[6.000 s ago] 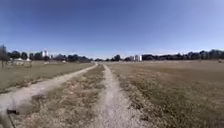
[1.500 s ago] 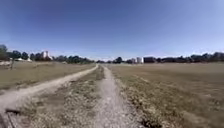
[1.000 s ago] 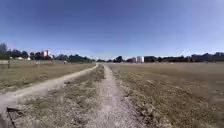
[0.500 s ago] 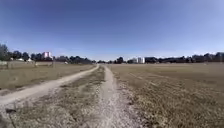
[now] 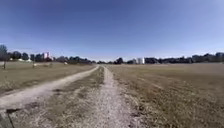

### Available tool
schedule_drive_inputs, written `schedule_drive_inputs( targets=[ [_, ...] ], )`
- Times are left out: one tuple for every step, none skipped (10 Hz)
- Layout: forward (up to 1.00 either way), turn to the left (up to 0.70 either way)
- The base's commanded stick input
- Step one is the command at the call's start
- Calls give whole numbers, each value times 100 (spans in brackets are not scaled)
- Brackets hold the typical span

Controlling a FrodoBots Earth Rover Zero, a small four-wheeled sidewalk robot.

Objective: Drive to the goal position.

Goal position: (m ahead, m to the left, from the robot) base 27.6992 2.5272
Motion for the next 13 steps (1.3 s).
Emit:
schedule_drive_inputs(
  targets=[
    [69, 6],
    [69, 6],
    [69, 6],
    [69, 6],
    [69, 6],
    [69, 6],
    [69, 6],
    [69, 6],
    [69, 6],
    [69, 6],
    [69, 6],
    [69, 6],
    [69, 6]
  ],
)
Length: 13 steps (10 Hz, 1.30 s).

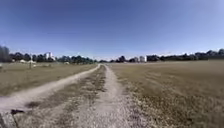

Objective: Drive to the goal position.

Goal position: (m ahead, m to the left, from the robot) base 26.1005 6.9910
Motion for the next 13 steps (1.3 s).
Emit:
schedule_drive_inputs(
  targets=[
    [69, 6],
    [69, 6],
    [69, 6],
    [69, 6],
    [69, 6],
    [69, 6],
    [69, 6],
    [69, 6],
    [69, 6],
    [69, 6],
    [69, 6],
    [69, 6],
    [69, 6]
  ],
)
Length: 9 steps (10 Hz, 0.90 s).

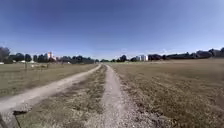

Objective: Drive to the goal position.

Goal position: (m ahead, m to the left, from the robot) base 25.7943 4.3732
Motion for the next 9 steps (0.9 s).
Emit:
schedule_drive_inputs(
  targets=[
    [69, 6],
    [69, 6],
    [69, 6],
    [69, 6],
    [69, 6],
    [69, 6],
    [69, 6],
    [69, 6],
    [69, 6]
  ],
)
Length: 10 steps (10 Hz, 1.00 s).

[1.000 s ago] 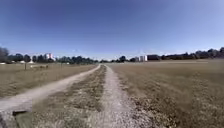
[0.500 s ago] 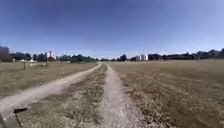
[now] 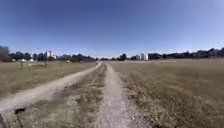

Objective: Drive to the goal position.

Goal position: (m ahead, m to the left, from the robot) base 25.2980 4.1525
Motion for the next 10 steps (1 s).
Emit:
schedule_drive_inputs(
  targets=[
    [69, 6],
    [69, 6],
    [69, 6],
    [69, 6],
    [69, 6],
    [69, 6],
    [69, 6],
    [69, 6],
    [69, 6],
    [69, 6]
  ],
)
